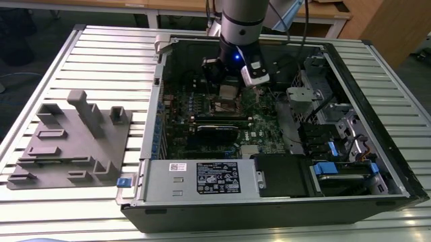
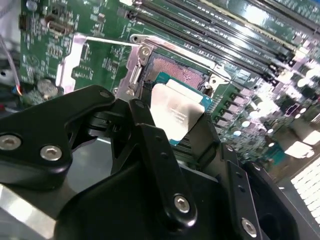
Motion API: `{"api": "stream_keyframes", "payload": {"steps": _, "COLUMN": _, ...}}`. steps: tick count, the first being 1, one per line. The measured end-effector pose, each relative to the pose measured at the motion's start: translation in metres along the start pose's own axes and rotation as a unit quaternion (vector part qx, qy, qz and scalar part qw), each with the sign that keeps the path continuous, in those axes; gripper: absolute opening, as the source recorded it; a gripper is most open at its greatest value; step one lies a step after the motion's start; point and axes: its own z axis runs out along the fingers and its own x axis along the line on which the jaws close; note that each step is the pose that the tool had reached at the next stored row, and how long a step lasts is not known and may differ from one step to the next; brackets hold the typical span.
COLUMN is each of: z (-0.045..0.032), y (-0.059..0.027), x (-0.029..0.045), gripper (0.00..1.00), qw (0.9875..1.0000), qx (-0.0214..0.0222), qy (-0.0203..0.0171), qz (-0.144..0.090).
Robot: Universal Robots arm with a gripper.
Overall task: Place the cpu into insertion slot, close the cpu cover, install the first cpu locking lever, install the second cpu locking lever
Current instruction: 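Place the cpu into insertion slot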
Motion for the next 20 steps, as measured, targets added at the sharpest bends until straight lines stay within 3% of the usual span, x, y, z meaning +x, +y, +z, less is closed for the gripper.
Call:
{"api": "stream_keyframes", "payload": {"steps": 7, "z": 0.0001, "y": 0.0, "x": 0.0, "gripper": 0.54, "qw": 0.9999, "qx": -0.0001, "qy": -0.0012, "qz": 0.012}}
{"api": "stream_keyframes", "payload": {"steps": 10, "z": 0.0002, "y": 0.0, "x": 0.0, "gripper": 0.54, "qw": 0.9993, "qx": -0.0002, "qy": -0.0036, "qz": 0.038}}
{"api": "stream_keyframes", "payload": {"steps": 15, "z": 0.0002, "y": 0.0, "x": 0.0, "gripper": 0.54, "qw": 0.9965, "qx": -0.0002, "qy": -0.0078, "qz": 0.083}}
{"api": "stream_keyframes", "payload": {"steps": 20, "z": 0.0004, "y": 0.0, "x": 0.0, "gripper": 0.54, "qw": 0.9917, "qx": -0.0003, "qy": -0.012, "qz": 0.128}}
